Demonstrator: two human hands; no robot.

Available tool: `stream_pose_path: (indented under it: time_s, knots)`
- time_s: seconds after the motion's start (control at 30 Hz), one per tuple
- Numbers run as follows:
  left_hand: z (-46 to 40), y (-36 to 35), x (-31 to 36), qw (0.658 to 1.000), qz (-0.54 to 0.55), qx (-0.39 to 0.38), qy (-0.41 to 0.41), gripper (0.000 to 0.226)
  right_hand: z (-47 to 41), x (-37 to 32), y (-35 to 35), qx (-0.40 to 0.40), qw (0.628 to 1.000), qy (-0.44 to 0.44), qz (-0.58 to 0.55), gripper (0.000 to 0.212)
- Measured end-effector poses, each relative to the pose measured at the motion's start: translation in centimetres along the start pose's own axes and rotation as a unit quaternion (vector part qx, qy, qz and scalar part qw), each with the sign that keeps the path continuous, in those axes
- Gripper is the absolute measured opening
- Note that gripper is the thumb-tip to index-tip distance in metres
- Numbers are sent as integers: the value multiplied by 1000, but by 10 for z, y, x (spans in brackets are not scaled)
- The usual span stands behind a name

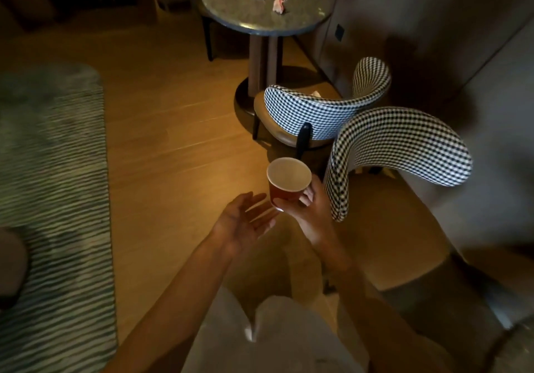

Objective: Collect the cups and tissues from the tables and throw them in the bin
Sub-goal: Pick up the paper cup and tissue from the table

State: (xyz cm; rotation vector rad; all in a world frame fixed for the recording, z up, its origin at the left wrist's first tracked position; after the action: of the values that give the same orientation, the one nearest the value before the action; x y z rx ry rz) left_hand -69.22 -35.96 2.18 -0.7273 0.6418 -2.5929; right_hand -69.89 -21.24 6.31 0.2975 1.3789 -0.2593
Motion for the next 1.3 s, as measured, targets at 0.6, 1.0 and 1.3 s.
stream_pose_path:
  time_s: [0.6,1.0,1.3]
  knots:
    - [-216,-82,304,986,-155,-39,55,35,-300,-49,-125,172,984,-22,40,82]
    - [-379,-229,375,955,-269,-38,120,39,-493,-40,-56,268,960,-85,1,81]
    - [-477,-336,381,912,-364,-77,171,29,-585,-28,13,372,917,-138,-43,86]
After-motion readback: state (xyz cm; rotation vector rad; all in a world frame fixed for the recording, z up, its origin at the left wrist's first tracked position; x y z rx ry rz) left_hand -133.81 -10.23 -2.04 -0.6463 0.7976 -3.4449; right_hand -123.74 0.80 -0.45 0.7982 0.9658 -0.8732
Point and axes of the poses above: each hand's wrist, its own z-axis away from the middle knuckle, its own y-axis out of the back of the hand, x = y × z, the point moved 9 cm from there along -z, towards the middle knuckle, and after that the axes turned 6 degrees about x, right-handed, at the moved point
